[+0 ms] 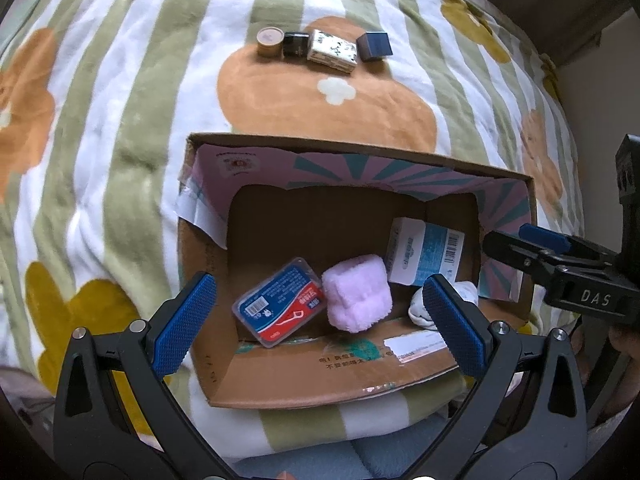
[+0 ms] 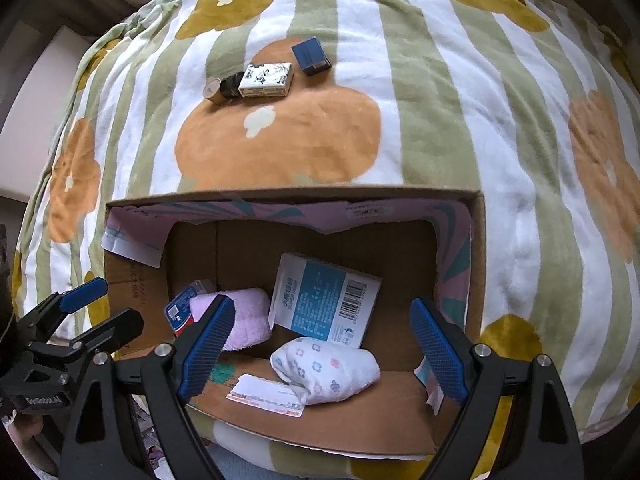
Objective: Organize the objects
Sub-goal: 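Withdraw both open tools up out of the cardboard box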
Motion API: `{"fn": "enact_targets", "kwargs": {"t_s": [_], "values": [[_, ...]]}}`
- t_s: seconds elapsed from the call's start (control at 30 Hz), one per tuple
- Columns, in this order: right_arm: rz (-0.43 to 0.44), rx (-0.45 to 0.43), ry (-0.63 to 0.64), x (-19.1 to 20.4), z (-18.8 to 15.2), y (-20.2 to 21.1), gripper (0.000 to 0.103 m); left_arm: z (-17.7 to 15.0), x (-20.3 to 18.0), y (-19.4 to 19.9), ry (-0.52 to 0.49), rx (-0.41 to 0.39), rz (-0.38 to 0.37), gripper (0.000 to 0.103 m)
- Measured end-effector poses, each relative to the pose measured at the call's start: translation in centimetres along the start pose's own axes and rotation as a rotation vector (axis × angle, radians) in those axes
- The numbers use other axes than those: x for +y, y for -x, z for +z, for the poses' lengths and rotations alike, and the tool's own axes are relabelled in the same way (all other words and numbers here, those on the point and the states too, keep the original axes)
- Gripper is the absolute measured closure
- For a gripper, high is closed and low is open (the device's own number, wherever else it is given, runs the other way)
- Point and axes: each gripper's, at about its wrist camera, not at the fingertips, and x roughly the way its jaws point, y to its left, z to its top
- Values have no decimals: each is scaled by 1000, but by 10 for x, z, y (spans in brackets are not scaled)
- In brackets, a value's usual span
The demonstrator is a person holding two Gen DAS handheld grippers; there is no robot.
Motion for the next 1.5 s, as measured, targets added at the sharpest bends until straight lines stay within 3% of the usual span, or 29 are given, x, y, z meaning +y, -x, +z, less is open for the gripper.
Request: {"fn": "enact_targets", "kwargs": {"t_s": [0.87, 1.33, 1.5], "values": [[32, -74, -2, 14, 44, 44, 16, 38, 10, 48, 81, -100, 4, 0], [35, -75, 93, 29, 92, 40, 16, 86, 23, 52, 93, -157, 17, 0], [22, -100, 144, 34, 111, 39, 16, 106, 23, 41, 72, -143, 28, 0]]}}
